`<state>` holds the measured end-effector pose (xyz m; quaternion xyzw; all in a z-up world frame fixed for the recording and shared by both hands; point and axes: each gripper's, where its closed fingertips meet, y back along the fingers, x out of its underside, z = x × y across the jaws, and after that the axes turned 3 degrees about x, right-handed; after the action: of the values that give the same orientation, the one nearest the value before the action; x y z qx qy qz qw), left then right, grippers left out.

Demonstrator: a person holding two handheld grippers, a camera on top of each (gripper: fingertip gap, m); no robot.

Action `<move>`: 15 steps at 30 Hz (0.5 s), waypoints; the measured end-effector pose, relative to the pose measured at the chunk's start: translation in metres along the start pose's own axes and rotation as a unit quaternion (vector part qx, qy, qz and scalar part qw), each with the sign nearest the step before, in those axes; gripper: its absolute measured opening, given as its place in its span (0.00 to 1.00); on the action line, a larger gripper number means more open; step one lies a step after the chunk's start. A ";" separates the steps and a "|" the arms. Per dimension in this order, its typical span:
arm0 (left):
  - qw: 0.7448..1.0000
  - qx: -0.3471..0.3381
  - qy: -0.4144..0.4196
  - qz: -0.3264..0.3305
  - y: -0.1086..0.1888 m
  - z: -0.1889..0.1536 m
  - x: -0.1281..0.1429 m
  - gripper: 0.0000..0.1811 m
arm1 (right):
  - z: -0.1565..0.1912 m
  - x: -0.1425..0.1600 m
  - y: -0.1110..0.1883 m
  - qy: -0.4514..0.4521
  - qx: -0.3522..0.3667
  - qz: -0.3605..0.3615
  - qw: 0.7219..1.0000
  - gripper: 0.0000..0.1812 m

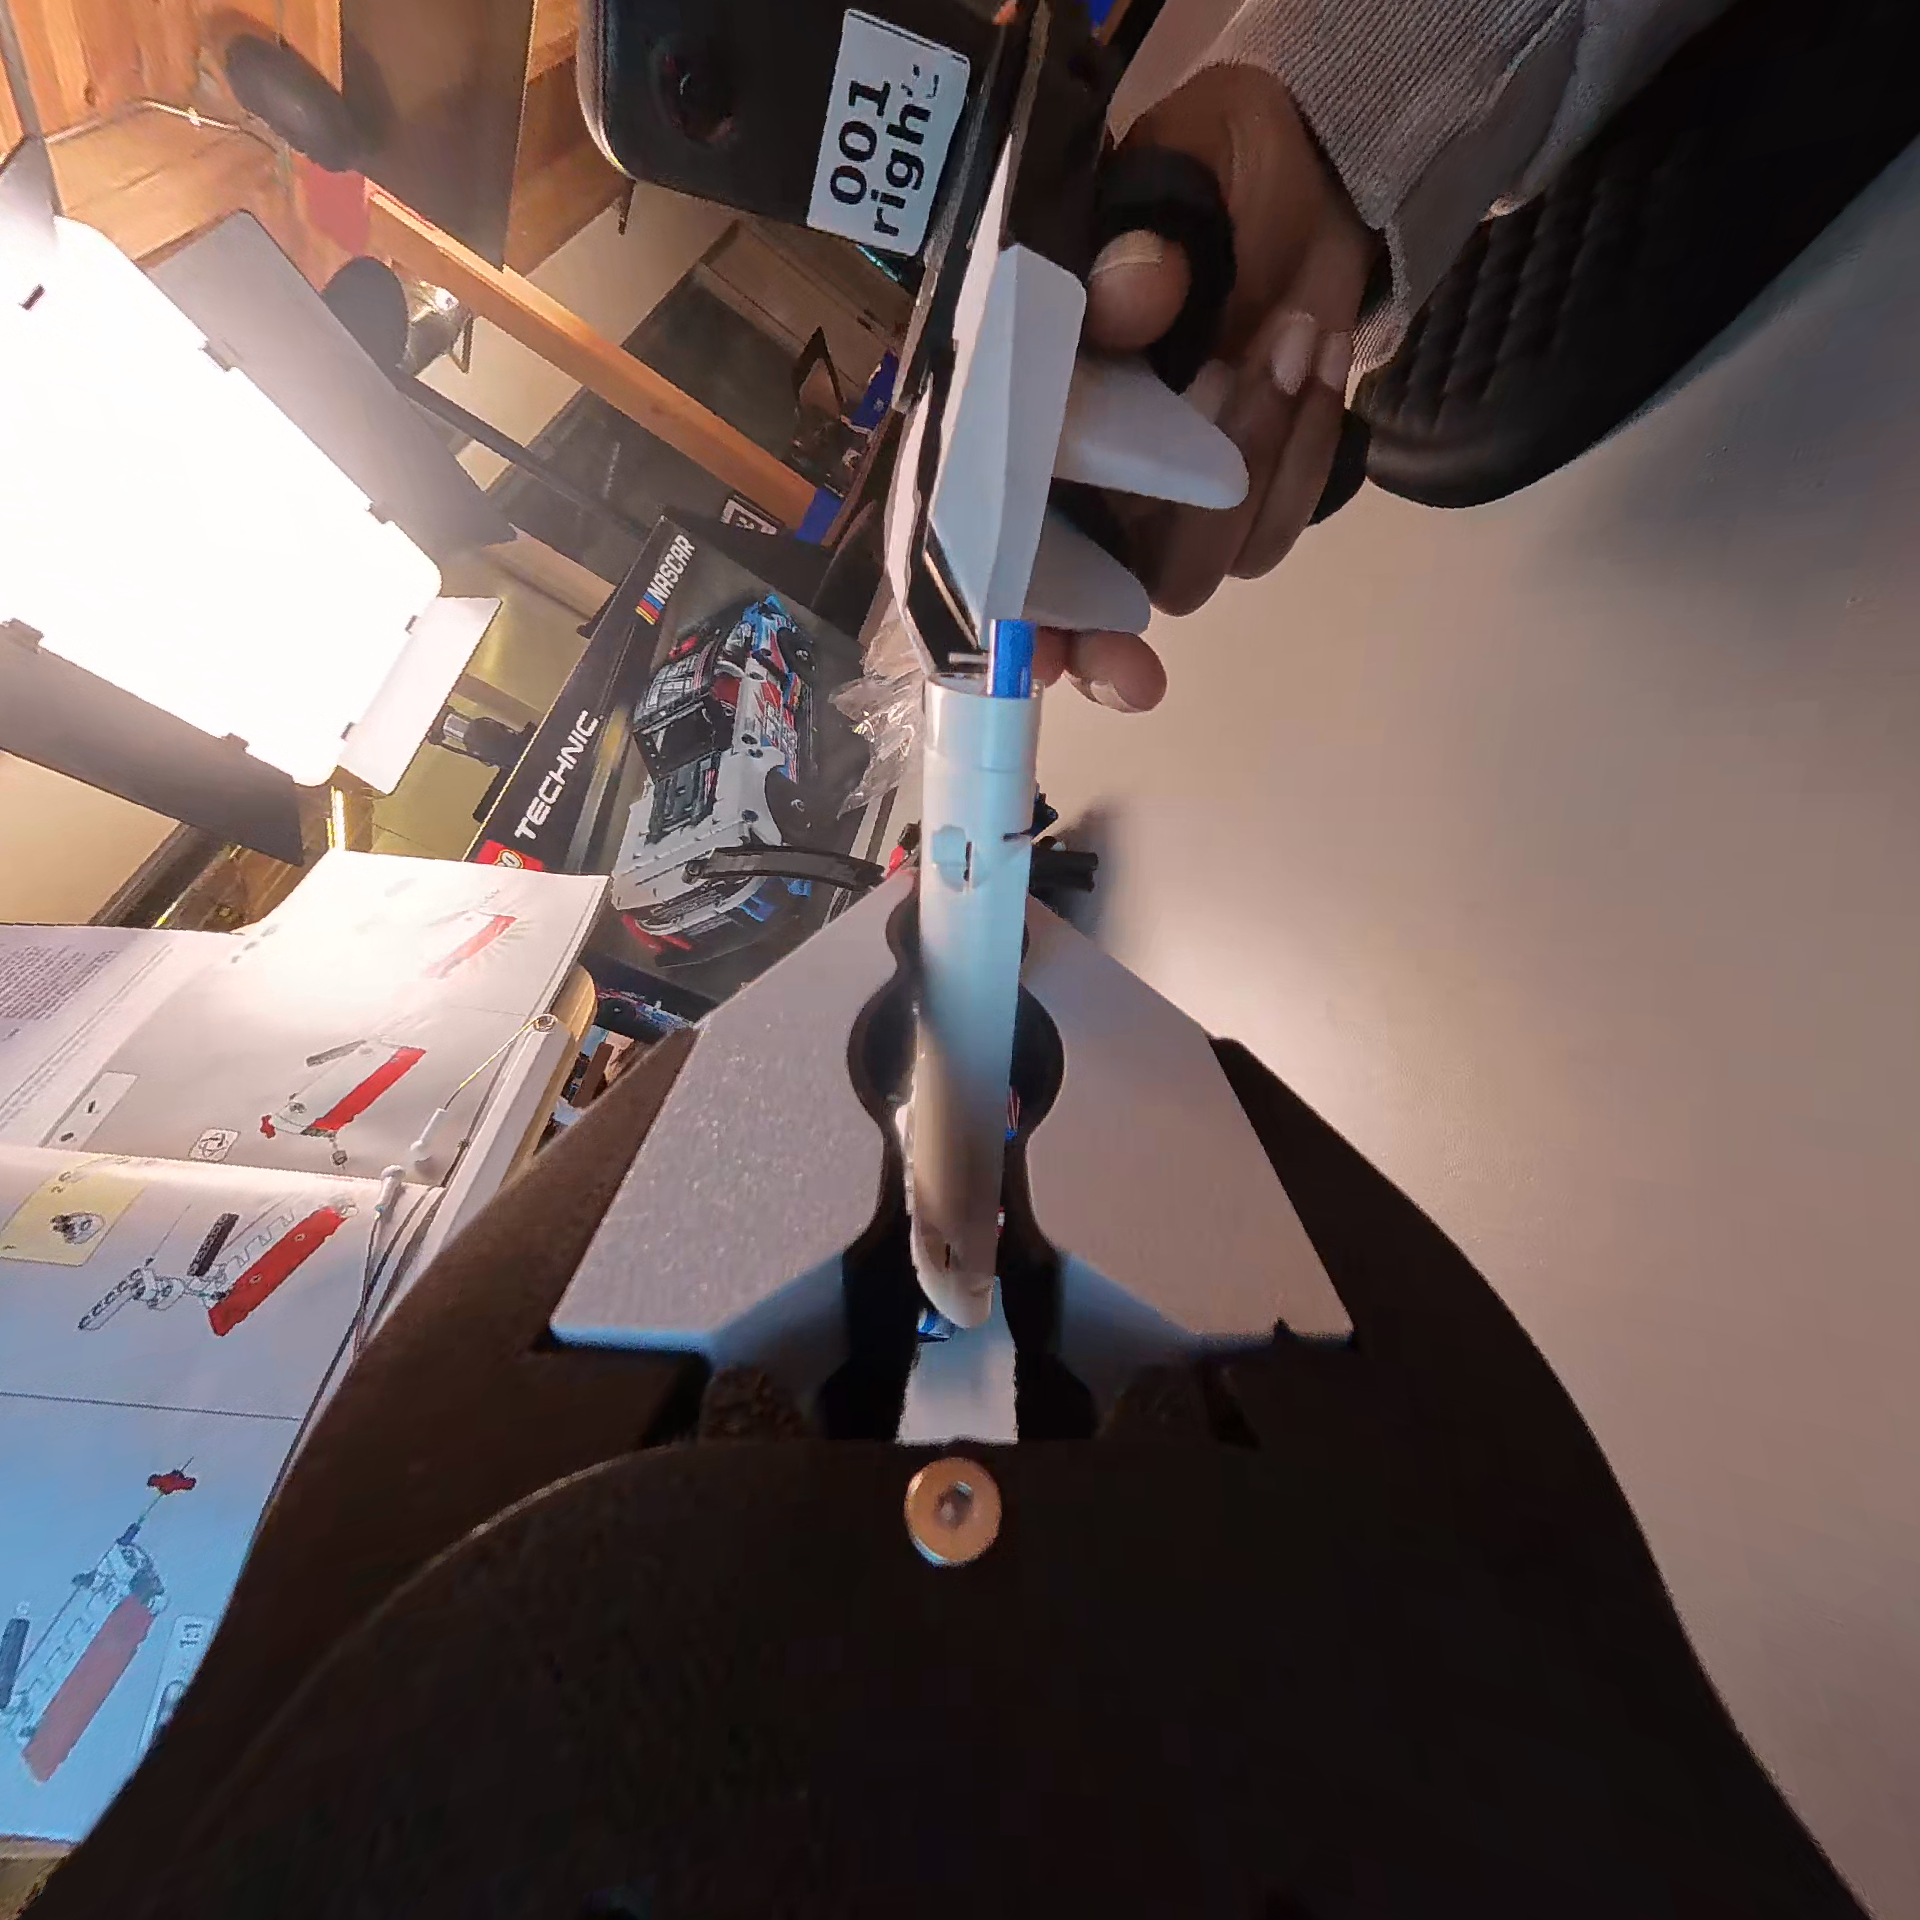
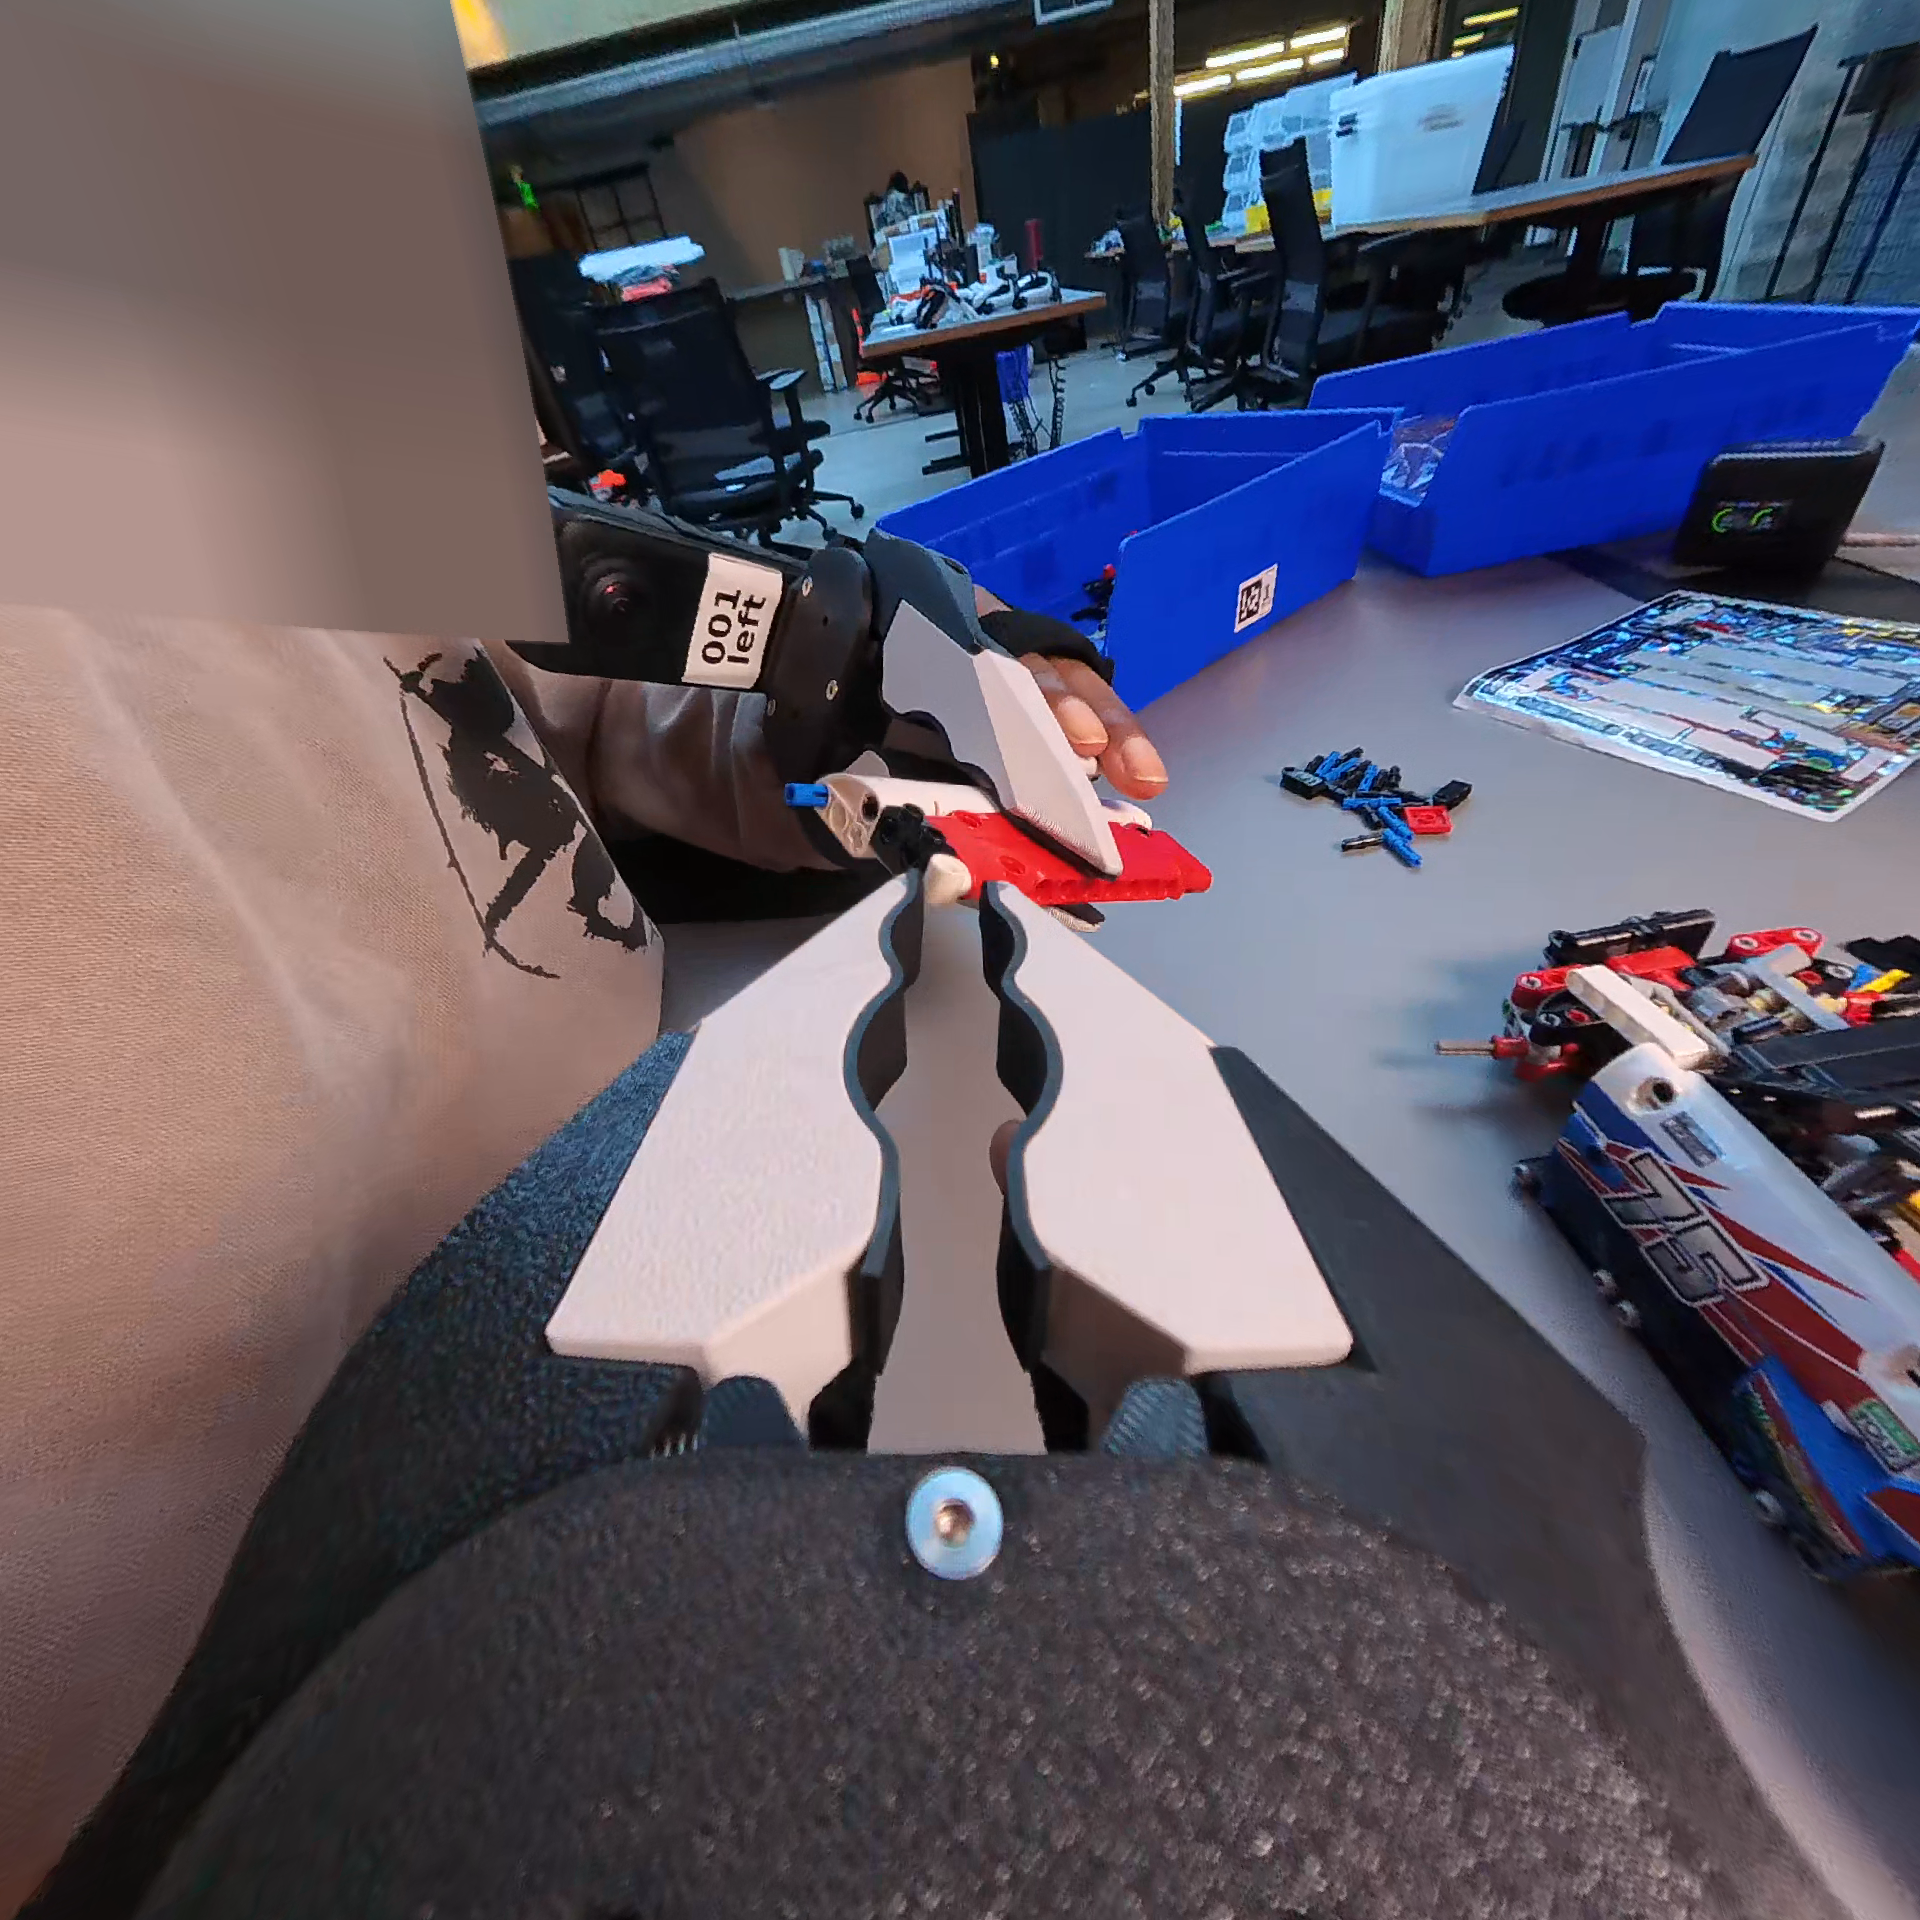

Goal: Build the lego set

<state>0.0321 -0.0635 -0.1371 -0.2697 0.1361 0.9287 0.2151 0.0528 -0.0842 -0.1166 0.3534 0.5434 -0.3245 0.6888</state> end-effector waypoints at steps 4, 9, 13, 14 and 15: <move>1.000 0.015 0.012 0.003 0.000 -0.005 0.002 0.04 | 0.002 0.004 -0.002 -0.027 -0.014 0.009 0.999 0.02; 0.995 0.073 0.062 0.013 -0.003 -0.022 0.005 0.03 | 0.004 0.018 -0.004 -0.153 -0.060 0.036 0.986 0.01; 0.988 0.112 0.103 0.020 -0.005 -0.035 0.004 0.03 | 0.009 0.024 -0.007 -0.192 -0.071 0.063 0.977 0.00; 0.987 0.111 0.111 0.023 -0.007 -0.033 0.005 0.03 | 0.007 0.025 -0.005 -0.191 -0.066 0.066 0.977 0.00; 0.985 0.111 0.132 0.014 -0.008 -0.030 0.002 0.03 | 0.007 0.021 -0.004 -0.197 -0.069 0.059 0.976 0.00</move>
<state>0.0479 -0.0671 -0.1639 -0.3626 0.2696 0.8667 0.2111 0.0573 -0.0931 -0.1362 0.2652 0.3961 -0.3080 0.8234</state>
